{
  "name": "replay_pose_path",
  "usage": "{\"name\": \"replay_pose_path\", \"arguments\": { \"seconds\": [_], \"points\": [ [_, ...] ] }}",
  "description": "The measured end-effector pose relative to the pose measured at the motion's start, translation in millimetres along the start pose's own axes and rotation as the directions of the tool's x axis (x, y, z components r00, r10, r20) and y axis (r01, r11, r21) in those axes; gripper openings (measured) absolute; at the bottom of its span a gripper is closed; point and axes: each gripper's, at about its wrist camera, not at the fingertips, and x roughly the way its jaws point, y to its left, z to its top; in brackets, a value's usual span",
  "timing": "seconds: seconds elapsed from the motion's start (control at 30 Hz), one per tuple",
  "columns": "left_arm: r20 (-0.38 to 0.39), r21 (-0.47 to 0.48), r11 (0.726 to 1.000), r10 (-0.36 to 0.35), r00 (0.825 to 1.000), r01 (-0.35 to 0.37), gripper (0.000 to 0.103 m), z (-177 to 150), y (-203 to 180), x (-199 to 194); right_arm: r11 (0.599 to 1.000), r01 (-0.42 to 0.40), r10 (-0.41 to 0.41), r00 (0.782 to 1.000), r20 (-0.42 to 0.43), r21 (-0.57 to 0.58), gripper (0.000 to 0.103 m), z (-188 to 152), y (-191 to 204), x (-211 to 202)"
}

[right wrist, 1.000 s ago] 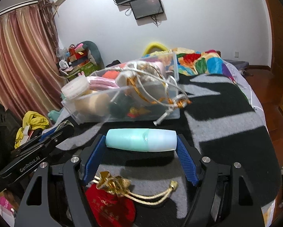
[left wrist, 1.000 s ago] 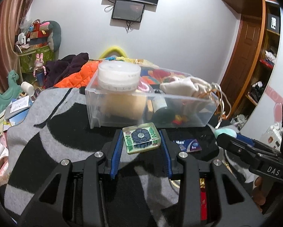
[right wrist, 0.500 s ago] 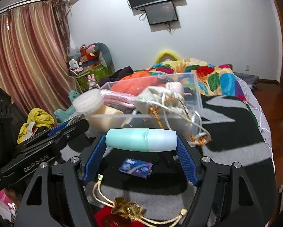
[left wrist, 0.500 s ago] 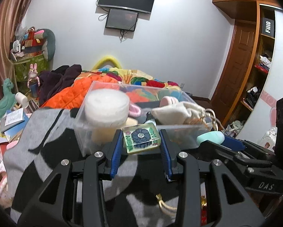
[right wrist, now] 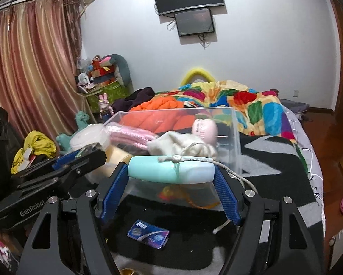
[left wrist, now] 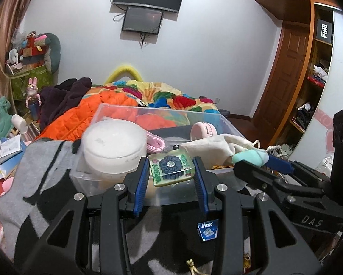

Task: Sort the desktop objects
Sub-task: 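Lower the green tile and mint-green bottle into the clear box, release both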

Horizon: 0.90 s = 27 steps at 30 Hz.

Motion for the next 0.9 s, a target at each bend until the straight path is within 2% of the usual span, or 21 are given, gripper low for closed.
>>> {"name": "replay_pose_path", "arguments": {
  "seconds": [0.37, 0.63, 0.9],
  "points": [
    [-0.024, 0.029, 0.999, 0.033, 0.999, -0.032, 0.038, -0.3, -4.8, 21.4, 0.996, 0.079, -0.079, 0.997, 0.006, -0.041, 0.071, 1.2, 2.2, 13.3],
    [0.0, 0.055, 0.996, 0.067, 0.998, -0.067, 0.038, -4.1, -8.1, 23.0, 0.991, 0.107, -0.106, 0.994, 0.019, -0.078, 0.071, -1.2, 5.3, 8.7],
    [0.017, 0.067, 0.995, 0.076, 0.997, -0.077, 0.046, -4.8, -8.5, 18.2, 0.992, 0.105, -0.104, 0.994, 0.019, -0.077, 0.071, -3.9, 3.4, 2.5]
  ]
}}
